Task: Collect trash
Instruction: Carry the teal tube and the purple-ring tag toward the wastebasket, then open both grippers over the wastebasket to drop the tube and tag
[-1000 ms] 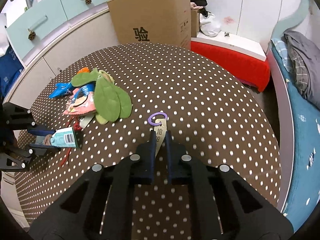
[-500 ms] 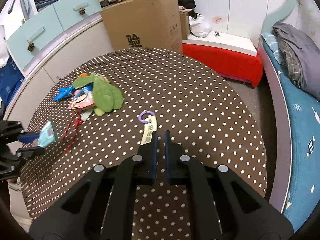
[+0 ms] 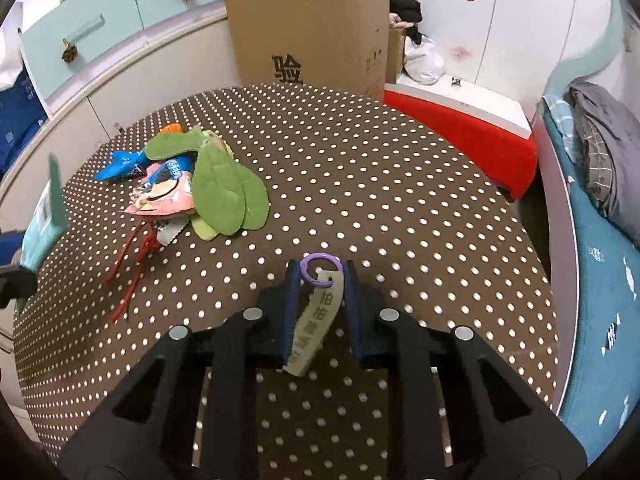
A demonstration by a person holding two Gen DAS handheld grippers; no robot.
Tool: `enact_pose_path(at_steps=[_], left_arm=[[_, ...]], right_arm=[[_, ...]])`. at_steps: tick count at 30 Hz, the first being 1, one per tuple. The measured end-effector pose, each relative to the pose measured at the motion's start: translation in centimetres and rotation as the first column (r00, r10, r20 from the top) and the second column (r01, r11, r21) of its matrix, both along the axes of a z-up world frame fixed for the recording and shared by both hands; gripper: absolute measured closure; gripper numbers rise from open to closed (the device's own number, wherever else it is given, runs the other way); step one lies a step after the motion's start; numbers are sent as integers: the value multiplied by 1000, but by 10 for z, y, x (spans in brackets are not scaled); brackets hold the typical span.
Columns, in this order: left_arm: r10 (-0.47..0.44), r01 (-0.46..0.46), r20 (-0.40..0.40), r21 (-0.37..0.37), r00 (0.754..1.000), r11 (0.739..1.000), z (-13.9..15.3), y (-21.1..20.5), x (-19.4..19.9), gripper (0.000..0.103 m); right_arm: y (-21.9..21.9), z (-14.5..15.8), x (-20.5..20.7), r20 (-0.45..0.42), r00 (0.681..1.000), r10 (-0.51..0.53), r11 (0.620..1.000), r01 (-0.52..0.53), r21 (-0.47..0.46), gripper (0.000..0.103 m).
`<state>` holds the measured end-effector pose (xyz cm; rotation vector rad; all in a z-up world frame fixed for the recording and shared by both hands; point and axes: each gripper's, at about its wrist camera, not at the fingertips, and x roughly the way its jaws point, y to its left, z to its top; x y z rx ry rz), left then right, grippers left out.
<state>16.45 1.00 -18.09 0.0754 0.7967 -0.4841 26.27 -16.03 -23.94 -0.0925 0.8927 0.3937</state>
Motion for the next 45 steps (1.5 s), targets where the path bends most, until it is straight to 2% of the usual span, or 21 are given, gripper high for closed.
enact_pose_path(at_steps=[3,9,13,17,20,23,28,30,32,34,36,39,45], left_arm=[[-8,8,11,-7,1000,1000,7,-13,3,82],[-48,49,23,-38,999,998,26,-63,9,82],[-87,88,23,-54,996,995,34,-107,13,82],[-139,139,15,-63,990,988,38,-155,13,82],[-181,180,4,-67,984,981,37,-187,12,82],[-222,221,-10,-68,975,973,33,-218,9,82],[-266,264,-37,-55,963,963,23,-266,7,82],[-282,280,-48,-46,958,959,17,-282,6,82],[-293,292,-63,-34,954,956,10,-298,5,82],[-304,303,-85,-21,949,953,1,-315,5,82],[-303,304,-105,-9,947,953,-8,-328,7,82],[-317,321,-148,5,937,947,-25,-349,10,82],[-356,376,-234,44,905,926,-64,-391,11,82]], right_arm=[[-21,9,-10,21,1000,-22,998,21,65,82],[-89,46,-39,83,991,-107,977,89,192,82],[-161,70,-65,109,971,-211,938,170,302,82],[-227,73,-86,99,938,-332,894,280,349,82],[-275,53,-103,52,902,-430,853,386,352,82],[-315,16,-114,-30,864,-502,806,480,346,81],[-348,-58,-116,-192,810,-554,743,586,323,81],[-356,-87,-115,-261,783,-565,714,622,320,77],[-364,-108,-117,-319,750,-579,679,661,320,27],[-372,-123,-122,-348,721,-600,641,693,331,26],[-380,-130,-131,-372,701,-608,613,713,340,26],[-389,-126,-145,-361,690,-627,593,724,353,26],[-424,-103,-173,-315,654,-688,537,751,384,22]])
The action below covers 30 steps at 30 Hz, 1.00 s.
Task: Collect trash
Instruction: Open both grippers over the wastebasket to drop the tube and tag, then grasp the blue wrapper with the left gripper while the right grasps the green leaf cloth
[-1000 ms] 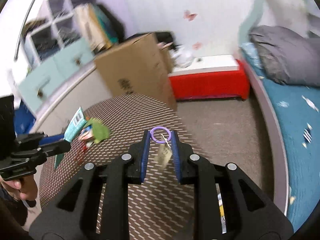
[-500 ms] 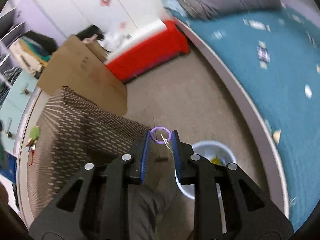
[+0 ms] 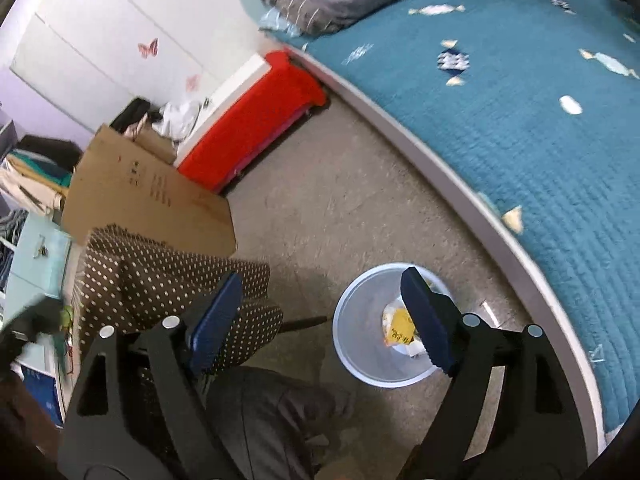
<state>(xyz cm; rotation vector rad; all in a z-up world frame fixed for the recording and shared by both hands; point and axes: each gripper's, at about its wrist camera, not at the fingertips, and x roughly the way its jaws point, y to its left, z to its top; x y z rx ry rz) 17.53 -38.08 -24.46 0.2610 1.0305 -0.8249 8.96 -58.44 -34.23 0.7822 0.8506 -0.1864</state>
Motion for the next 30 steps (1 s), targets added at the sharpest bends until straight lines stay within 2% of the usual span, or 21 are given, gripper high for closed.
enact_pose_path(at_steps=[6,8,9,10,15,18,24,30], left_arm=[[-61,67,-81,72,995,995,-42,-38,3,78],[-64,74,-77,127,995,989,-54,-48,5,41],[-45,52,-54,145,998,988,-56,-50,7,12],[-29,33,-30,149,999,988,-55,-51,7,9],[17,-16,-5,139,1000,990,-40,-36,12,9],[41,-44,26,117,999,992,-24,-19,12,9],[101,-107,110,52,989,993,18,26,4,9],[179,-180,179,-13,967,984,55,77,-3,9]], right_arm=[[-13,17,-17,28,999,-31,999,32,-20,20],[-15,20,-21,34,999,-39,999,40,-20,20],[-15,20,-21,35,999,-41,999,42,-20,20],[-16,21,-22,37,998,-43,999,43,-19,19],[-7,26,-22,48,998,-30,999,31,-25,15],[3,31,-17,48,999,-23,999,24,-30,7],[36,56,0,61,998,30,996,-25,-82,6],[88,95,22,108,982,152,981,-137,-140,6]])
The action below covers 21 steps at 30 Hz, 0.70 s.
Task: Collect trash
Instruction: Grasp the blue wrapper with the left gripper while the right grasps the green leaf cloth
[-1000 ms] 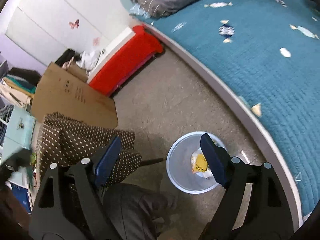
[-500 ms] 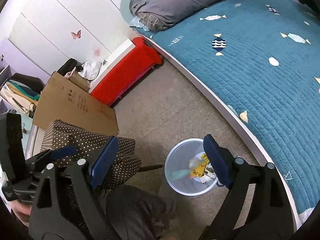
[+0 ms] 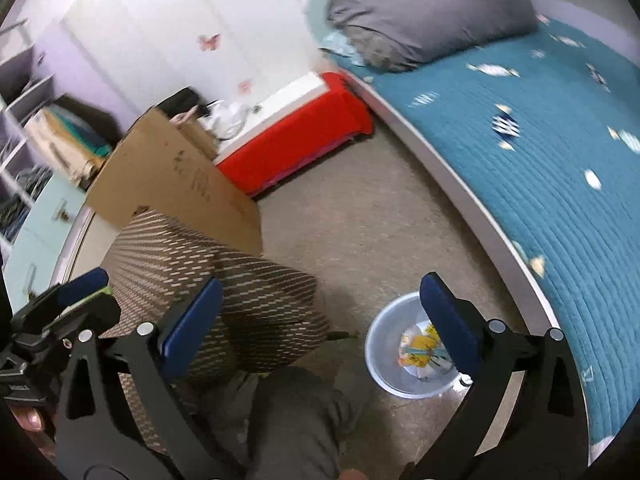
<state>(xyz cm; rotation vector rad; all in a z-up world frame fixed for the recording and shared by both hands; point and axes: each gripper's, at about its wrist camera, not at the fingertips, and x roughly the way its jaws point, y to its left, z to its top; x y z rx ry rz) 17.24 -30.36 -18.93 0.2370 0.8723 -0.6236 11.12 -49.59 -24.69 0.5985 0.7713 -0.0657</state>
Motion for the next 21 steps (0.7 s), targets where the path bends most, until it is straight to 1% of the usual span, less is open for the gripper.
enact_pose_path(at_steps=[6,9,11,13,17,21], left_arm=[[59,-58,61,-19,996,998,25,59,-3,9],[93,-91,92,-27,991,995,34,89,-3,9],[131,-127,118,-37,984,991,40,114,-4,9],[175,-170,139,-51,975,984,46,143,-3,9],[257,-250,144,-64,956,966,46,196,2,9],[349,-344,152,-60,925,937,39,253,10,9]], right_arm=[[52,35,23,37,994,105,993,-103,-59,6],[83,53,37,54,983,173,981,-168,-92,6],[105,62,46,60,973,222,970,-214,-115,6],[133,71,59,63,957,284,952,-273,-142,6],[189,81,84,57,915,399,904,-382,-190,6],[243,85,111,44,869,493,855,-474,-210,6]])
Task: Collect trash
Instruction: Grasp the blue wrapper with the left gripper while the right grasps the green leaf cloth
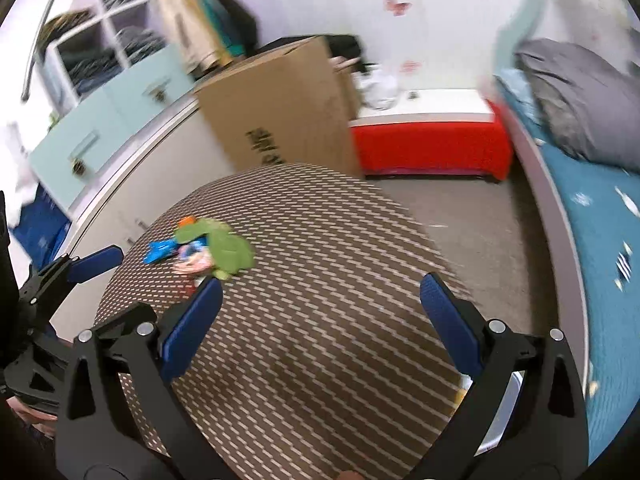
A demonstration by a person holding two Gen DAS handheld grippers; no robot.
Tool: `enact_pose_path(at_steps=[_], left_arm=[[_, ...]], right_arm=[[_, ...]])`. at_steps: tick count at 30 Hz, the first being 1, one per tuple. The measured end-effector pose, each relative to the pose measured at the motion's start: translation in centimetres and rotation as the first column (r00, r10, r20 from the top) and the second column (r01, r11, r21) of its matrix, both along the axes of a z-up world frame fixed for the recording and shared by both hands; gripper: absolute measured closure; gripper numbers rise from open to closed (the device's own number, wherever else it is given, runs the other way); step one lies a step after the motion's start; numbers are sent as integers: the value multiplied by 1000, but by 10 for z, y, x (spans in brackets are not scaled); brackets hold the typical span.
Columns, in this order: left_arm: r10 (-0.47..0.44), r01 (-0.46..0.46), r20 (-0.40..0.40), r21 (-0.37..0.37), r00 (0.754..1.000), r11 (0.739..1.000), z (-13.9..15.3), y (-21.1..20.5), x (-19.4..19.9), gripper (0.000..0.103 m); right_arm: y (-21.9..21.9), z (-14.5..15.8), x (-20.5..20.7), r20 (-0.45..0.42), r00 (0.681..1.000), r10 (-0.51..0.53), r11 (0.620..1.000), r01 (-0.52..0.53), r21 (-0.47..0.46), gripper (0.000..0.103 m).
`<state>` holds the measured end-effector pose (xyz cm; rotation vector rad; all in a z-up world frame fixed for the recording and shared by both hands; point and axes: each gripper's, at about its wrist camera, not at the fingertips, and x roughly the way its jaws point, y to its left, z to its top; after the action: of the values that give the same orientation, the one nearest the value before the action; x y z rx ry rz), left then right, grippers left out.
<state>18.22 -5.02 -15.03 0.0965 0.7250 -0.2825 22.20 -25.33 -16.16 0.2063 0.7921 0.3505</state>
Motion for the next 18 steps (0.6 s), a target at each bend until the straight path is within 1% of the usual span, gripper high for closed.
enact_pose_path(at_steps=[4,6,9,11,14,15,17,18], left_arm=[[81,-81,-23,-17,996,997,-11,52,10,9],[119,-119,-26,-11,993,993,-18,73,18,9],[163,-162,-39,17,986,987,-31,103,35,9],[166,-164,-62,41,984,986,-41,114,45,9],[164,-157,-67,92,984,983,-55,128,58,9],[159,-150,-73,121,985,981,-61,132,64,9],[154,-139,-80,159,985,977,-69,136,71,9],[146,-130,-84,172,986,977,-72,139,75,9]], right_arm=[[52,1,28,-1,996,87,996,-87,-27,6],[74,1,39,1,993,120,992,-120,-39,6],[103,-6,60,-12,986,164,984,-165,-66,6],[117,-11,70,-24,982,189,979,-190,-68,6],[140,-20,82,-42,973,228,969,-231,-86,8],[148,-24,88,-52,968,246,964,-249,-91,10],[159,-32,95,-76,960,268,956,-275,-103,23],[167,-38,101,-97,954,283,950,-293,-110,26]])
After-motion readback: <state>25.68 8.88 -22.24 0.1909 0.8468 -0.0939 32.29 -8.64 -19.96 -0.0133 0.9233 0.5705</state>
